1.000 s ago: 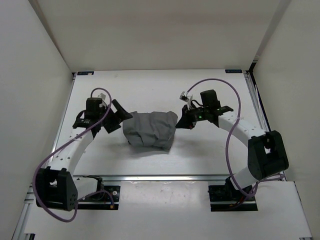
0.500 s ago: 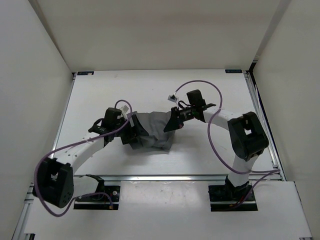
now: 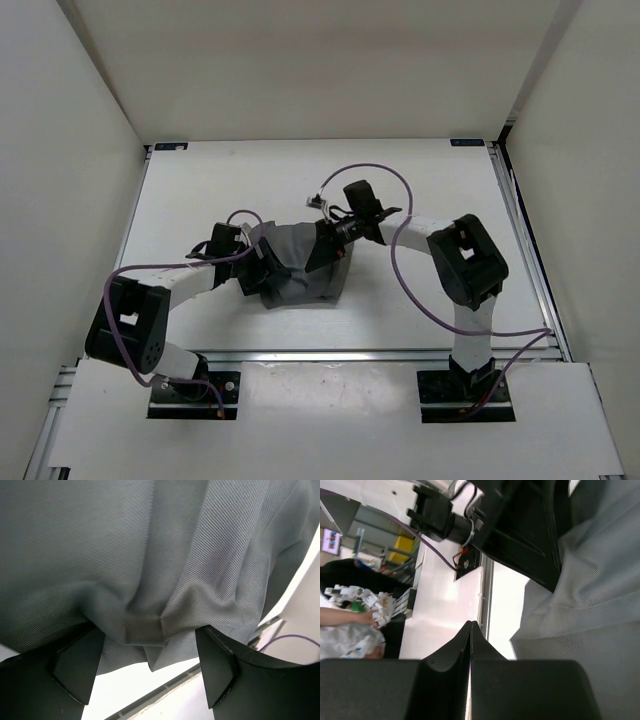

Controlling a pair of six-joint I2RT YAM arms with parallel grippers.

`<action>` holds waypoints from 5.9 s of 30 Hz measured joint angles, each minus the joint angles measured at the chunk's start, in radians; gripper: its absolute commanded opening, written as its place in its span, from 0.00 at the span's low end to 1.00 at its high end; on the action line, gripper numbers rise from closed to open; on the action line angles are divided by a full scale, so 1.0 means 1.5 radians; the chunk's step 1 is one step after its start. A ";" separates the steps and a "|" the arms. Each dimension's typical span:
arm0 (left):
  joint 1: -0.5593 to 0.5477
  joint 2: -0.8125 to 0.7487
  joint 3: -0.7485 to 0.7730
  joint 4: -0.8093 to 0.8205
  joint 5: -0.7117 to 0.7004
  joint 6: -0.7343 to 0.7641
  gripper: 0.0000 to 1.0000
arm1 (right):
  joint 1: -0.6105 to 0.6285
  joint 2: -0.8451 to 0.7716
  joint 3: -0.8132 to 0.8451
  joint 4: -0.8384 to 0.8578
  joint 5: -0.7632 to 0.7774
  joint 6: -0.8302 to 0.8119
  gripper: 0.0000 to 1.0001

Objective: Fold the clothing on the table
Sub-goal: Fold the skirt

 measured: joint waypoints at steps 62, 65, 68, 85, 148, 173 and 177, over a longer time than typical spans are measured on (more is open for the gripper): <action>0.039 0.101 0.343 -0.100 -0.085 0.092 0.80 | -0.067 -0.045 -0.055 0.032 0.125 0.099 0.00; 0.061 0.019 0.340 -0.112 -0.093 0.082 0.80 | -0.047 -0.007 0.032 0.054 0.088 0.109 0.00; 0.082 -0.074 0.320 -0.128 -0.099 0.072 0.80 | -0.014 0.047 0.083 0.043 0.082 0.085 0.00; 0.187 -0.352 0.183 -0.286 -0.063 0.046 0.80 | 0.049 0.227 0.167 -0.086 0.136 -0.011 0.01; 0.093 -0.319 0.246 -0.408 -0.181 0.091 0.99 | -0.169 -0.078 -0.018 -0.093 0.153 0.055 0.00; 0.003 -0.285 0.259 -0.547 -0.408 0.284 0.98 | -0.322 -0.413 -0.097 -0.495 0.573 -0.218 0.99; 0.004 -0.309 0.233 -0.546 -0.406 0.287 0.98 | -0.336 -0.460 -0.123 -0.512 0.611 -0.215 0.99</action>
